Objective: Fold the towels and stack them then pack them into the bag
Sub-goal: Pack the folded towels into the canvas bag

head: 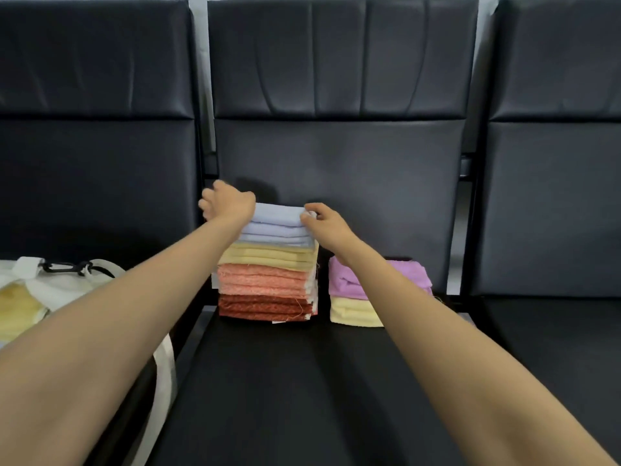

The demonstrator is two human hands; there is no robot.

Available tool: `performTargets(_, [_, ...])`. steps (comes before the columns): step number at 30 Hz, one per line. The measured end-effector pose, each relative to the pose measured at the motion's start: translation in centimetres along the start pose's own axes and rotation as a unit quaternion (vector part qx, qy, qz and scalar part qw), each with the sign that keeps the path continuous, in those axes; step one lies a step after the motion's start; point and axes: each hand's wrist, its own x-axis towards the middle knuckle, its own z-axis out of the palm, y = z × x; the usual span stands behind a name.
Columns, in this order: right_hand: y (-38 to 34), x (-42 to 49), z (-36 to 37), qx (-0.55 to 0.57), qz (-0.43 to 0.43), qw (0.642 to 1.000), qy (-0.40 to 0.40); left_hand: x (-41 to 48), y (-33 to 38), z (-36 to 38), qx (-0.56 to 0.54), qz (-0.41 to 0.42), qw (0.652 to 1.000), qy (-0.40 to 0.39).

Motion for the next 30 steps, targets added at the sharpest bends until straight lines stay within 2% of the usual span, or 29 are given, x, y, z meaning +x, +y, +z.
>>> performTargets(2, [0.7,0.3,1.1,-0.029,-0.003,1.0,-0.006,1.7,-1.7,-0.3,-0.048,-0.109,0.991,-0.068])
performTargets(3, [1.1,0.2,1.5,-0.031,-0.004,0.999,-0.005,2.1,-2.6,-0.5,-0.082,-0.134,0.981,-0.115])
performTargets(6, [2.6,-0.3,2.3,-0.03,-0.015,0.999,0.007,2.4,-4.1,-0.9,-0.145,-0.161,0.956,-0.198])
performTargets(12, [3.9,-1.4,2.6,-0.009,-0.005,1.0,0.019,2.3,-4.0,-1.4,-0.162,-0.138,0.951,-0.226])
performTargets(19, [3.9,-2.3,2.9,0.002,0.004,1.0,0.005,1.1,-3.1,-1.5,-0.06,-0.053,0.977,-0.195])
performTargets(23, [3.3,-2.4,2.3,0.055,0.016,0.998,0.012,-0.8,-1.2,-1.5,-0.063,0.077,0.984,-0.146])
performTargets(26, [3.0,-2.4,0.4,0.178,0.001,0.982,0.069,-3.1,2.4,-1.7,-0.071,0.188,0.969,-0.143])
performTargets(30, [2.7,-4.0,-3.3,0.311,0.017,0.946,0.09,-7.0,7.7,-1.5,-0.104,0.249,0.938,-0.218])
